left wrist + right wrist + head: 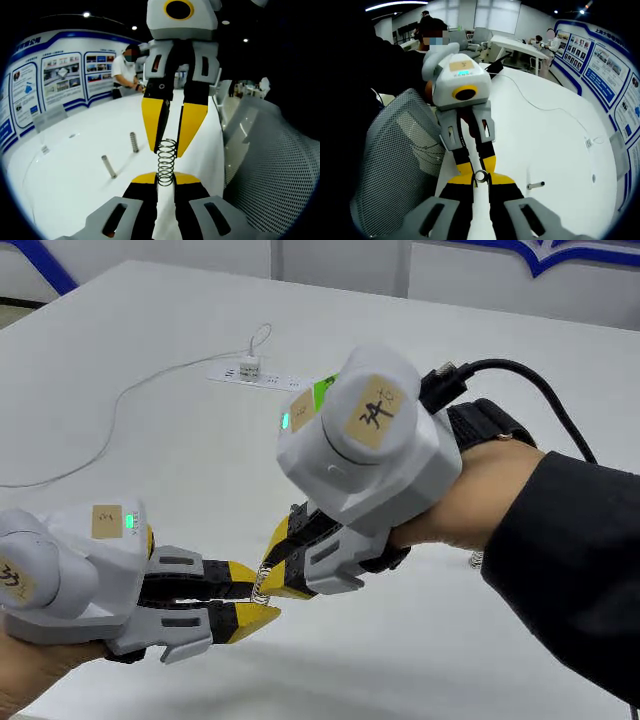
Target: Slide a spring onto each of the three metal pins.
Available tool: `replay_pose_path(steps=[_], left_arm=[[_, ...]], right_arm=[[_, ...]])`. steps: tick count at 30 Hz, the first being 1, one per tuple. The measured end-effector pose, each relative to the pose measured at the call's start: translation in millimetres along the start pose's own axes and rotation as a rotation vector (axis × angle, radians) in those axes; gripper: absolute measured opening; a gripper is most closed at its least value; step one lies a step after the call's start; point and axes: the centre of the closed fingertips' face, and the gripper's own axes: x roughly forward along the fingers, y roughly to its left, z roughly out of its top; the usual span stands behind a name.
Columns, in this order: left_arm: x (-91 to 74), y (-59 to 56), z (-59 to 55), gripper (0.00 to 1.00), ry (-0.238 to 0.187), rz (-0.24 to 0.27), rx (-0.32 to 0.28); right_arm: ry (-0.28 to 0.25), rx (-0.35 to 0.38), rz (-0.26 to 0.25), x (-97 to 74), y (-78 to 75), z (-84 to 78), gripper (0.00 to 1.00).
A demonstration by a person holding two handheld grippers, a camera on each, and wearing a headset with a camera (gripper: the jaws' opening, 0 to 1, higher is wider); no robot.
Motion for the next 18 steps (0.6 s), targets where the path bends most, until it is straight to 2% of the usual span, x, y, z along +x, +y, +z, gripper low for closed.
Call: replay_pose_path(steps=[10, 18], left_arm=[[0.6, 0.2, -0.2, 0.11, -0.004, 0.000, -0.005], [0.0, 2.1, 0.4, 0.15, -0.015, 0.005, -0.025]], right_arm=[[-0.021, 0.016, -0.002, 3.0, -1.0, 3.8, 0.12], [-0.013, 0.026, -0.009, 0.9, -4.0, 1.0, 0.12]])
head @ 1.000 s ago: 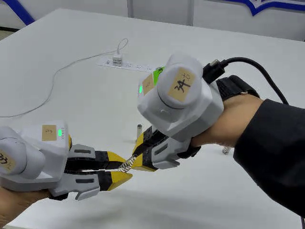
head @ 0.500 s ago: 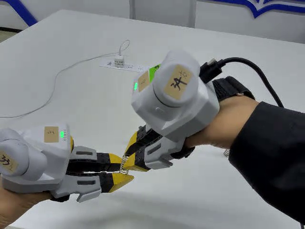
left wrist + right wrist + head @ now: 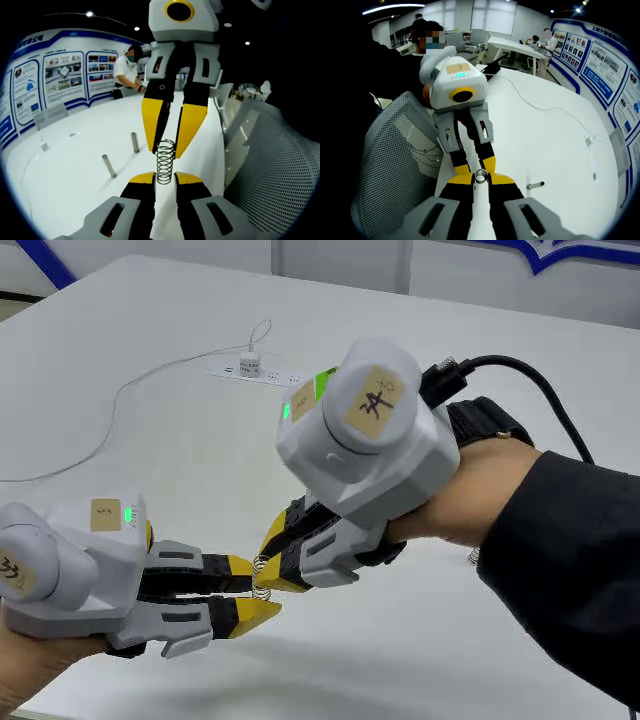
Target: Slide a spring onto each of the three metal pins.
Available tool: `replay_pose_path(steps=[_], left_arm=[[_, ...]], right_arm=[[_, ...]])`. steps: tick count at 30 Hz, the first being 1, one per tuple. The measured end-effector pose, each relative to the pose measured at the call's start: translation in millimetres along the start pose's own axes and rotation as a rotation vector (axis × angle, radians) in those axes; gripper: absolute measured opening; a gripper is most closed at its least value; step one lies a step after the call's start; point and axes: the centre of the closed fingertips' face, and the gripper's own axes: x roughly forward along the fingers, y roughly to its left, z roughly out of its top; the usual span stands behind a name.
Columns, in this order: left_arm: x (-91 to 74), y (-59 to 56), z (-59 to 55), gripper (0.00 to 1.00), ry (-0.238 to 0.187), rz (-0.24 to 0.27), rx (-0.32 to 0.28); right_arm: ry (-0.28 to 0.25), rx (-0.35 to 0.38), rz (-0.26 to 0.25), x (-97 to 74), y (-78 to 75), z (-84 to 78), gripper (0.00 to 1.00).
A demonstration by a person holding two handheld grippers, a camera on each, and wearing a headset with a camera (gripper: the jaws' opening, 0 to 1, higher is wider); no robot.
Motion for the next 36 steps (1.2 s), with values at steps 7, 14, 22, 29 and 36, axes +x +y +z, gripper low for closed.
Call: replay_pose_path(steps=[7, 14, 22, 29, 36], left_arm=[[-4.3, 6.0, -3.2, 0.21, -0.005, 0.027, -0.029], [-11.9, 13.9, -7.4, 0.26, -0.007, 0.061, -0.055], [-19.2, 21.6, -11.1, 0.30, -0.015, 0.100, -0.084], [-23.5, 25.4, -14.2, 0.32, -0.020, 0.120, -0.102], [-24.6, 27.1, -17.0, 0.34, -0.018, 0.127, -0.113]], right_arm=[[0.003, 0.012, -0.013, -2.9, -7.3, -2.6, 0.12], [-0.011, 0.042, -0.058, -13.0, -26.6, -3.6, 0.12], [-0.028, 0.086, -0.120, -22.8, -51.8, -7.5, 0.12], [-0.045, 0.127, -0.177, -24.0, -76.1, -10.8, 0.12], [-0.057, 0.164, -0.234, -23.1, -99.8, -16.0, 0.12]])
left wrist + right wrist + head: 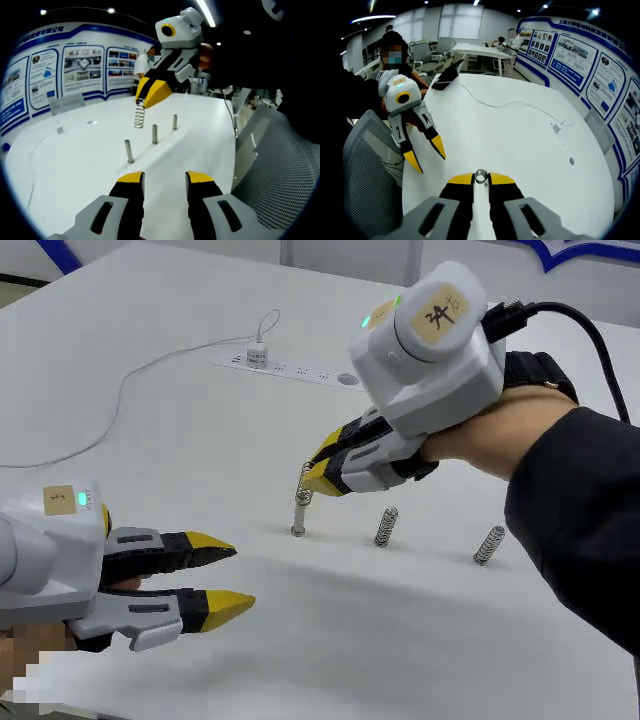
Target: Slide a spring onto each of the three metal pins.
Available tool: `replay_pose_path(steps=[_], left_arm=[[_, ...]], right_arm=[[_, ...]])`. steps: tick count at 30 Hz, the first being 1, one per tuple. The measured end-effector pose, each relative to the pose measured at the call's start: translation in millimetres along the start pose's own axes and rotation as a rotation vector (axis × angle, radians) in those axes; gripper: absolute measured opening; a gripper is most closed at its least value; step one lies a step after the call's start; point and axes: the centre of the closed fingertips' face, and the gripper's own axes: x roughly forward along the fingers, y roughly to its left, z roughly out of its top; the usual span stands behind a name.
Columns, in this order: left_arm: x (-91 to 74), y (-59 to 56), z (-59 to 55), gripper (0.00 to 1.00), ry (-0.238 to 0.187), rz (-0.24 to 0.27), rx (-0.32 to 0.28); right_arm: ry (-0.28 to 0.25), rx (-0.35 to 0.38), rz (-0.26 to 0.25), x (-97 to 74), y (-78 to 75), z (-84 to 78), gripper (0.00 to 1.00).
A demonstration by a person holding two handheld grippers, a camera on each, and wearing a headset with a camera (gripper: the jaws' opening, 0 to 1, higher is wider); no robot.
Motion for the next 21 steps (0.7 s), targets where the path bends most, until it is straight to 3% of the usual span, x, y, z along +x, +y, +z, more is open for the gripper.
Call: replay_pose_path(steps=[6, 13, 21], left_arm=[[0.7, -0.3, -0.9, 0.34, 0.006, -0.002, -0.001], [0.4, 0.8, -2.2, 0.35, 0.009, 0.001, -0.005], [-0.8, 1.1, -5.8, 0.34, 0.015, 0.004, -0.013]], right_arm=[[0.003, 0.020, -0.034, 7.9, -13.3, -3.7, 0.12], [0.012, 0.053, -0.039, 22.7, -27.0, -10.9, 0.12], [0.027, 0.082, -0.028, 35.9, -30.6, -20.3, 0.12]])
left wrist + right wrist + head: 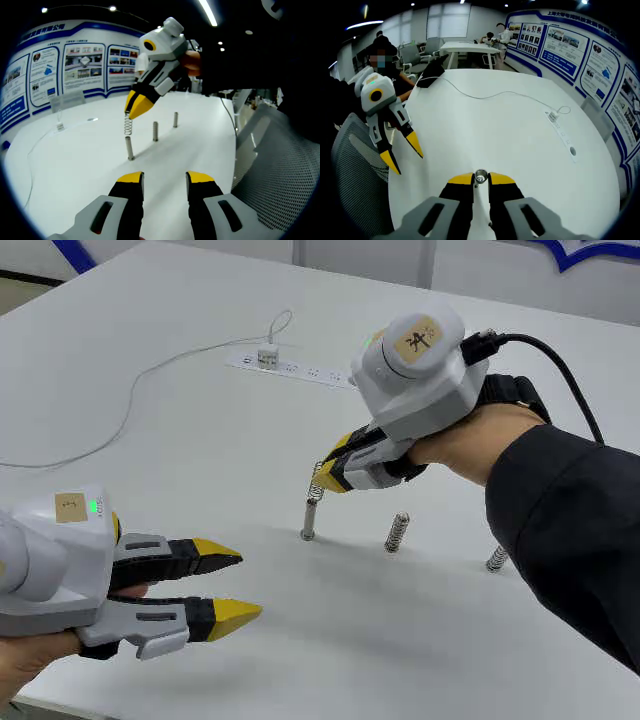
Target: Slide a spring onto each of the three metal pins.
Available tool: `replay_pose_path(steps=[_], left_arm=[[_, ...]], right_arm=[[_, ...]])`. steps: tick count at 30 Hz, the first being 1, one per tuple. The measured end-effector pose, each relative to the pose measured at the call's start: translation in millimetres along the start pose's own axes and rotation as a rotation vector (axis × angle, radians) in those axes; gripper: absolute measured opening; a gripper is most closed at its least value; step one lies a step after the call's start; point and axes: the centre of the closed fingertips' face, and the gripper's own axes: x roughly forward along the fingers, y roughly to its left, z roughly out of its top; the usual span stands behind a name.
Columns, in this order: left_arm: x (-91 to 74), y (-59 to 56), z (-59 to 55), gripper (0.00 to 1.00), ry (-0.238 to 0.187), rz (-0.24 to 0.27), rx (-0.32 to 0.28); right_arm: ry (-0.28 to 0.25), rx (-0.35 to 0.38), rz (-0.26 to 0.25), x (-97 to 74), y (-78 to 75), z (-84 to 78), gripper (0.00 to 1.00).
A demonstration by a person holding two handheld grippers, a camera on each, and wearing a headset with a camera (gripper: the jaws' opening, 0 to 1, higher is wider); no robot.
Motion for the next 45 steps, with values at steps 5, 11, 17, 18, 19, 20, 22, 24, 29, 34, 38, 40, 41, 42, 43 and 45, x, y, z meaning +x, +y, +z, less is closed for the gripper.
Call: replay_pose_path(steps=[5, 11, 17, 18, 19, 20, 22, 24, 29, 34, 38, 40, 41, 42, 43, 45], left_arm=[[-0.1, 0.6, -1.4, 0.34, 0.004, 0.002, -0.003], [1.0, 0.4, -2.6, 0.34, 0.005, 0.000, -0.005], [0.6, 1.6, -3.8, 0.34, 0.006, 0.002, -0.008], [0.5, 1.8, -4.0, 0.34, 0.006, 0.002, -0.009], [0.2, 2.2, -4.4, 0.34, 0.006, 0.002, -0.010], [0.2, 2.3, -4.4, 0.34, 0.006, 0.002, -0.011], [0.2, 2.7, -4.7, 0.34, 0.006, 0.003, -0.012], [0.3, 3.2, -5.2, 0.34, 0.007, 0.004, -0.012], [0.2, 3.9, -5.8, 0.34, 0.007, 0.004, -0.015], [-0.5, 5.5, -7.1, 0.34, 0.006, 0.007, -0.018], [-1.4, 6.6, -7.6, 0.34, 0.005, 0.011, -0.020], [-1.8, 7.0, -7.6, 0.34, 0.004, 0.013, -0.022], [-1.9, 7.2, -7.8, 0.34, 0.005, 0.013, -0.022], [-1.9, 7.2, -7.8, 0.34, 0.005, 0.013, -0.022], [-1.7, 7.0, -7.7, 0.34, 0.005, 0.013, -0.022], [-1.4, 6.6, -7.3, 0.34, 0.005, 0.011, -0.022]], right_arm=[[0.002, 0.020, 0.009, 2.6, 1.6, -2.1, 0.12], [0.012, 0.030, 0.019, 8.3, 5.1, -5.7, 0.12], [0.027, 0.041, 0.020, 15.5, 7.1, -12.3, 0.12], [0.030, 0.042, 0.019, 16.7, 7.3, -13.4, 0.12], [0.035, 0.043, 0.018, 18.5, 7.8, -15.4, 0.12], [0.037, 0.043, 0.019, 19.8, 8.2, -16.1, 0.12], [0.044, 0.043, 0.016, 23.1, 9.0, -18.7, 0.12], [0.050, 0.047, 0.015, 26.7, 9.9, -20.9, 0.12], [0.064, 0.042, 0.011, 35.2, 12.2, -25.4, 0.12], [0.079, 0.038, 0.010, 39.8, 13.2, -29.6, 0.12], [0.087, 0.047, 0.013, 42.4, 13.7, -33.9, 0.12], [0.092, 0.049, 0.013, 44.1, 14.0, -36.6, 0.12], [0.092, 0.049, 0.013, 44.7, 14.2, -37.4, 0.12], [0.094, 0.051, 0.013, 45.3, 14.4, -38.3, 0.12], [0.099, 0.050, 0.013, 45.8, 14.7, -39.7, 0.12], [0.105, 0.042, 0.014, 46.4, 15.4, -42.2, 0.12]])
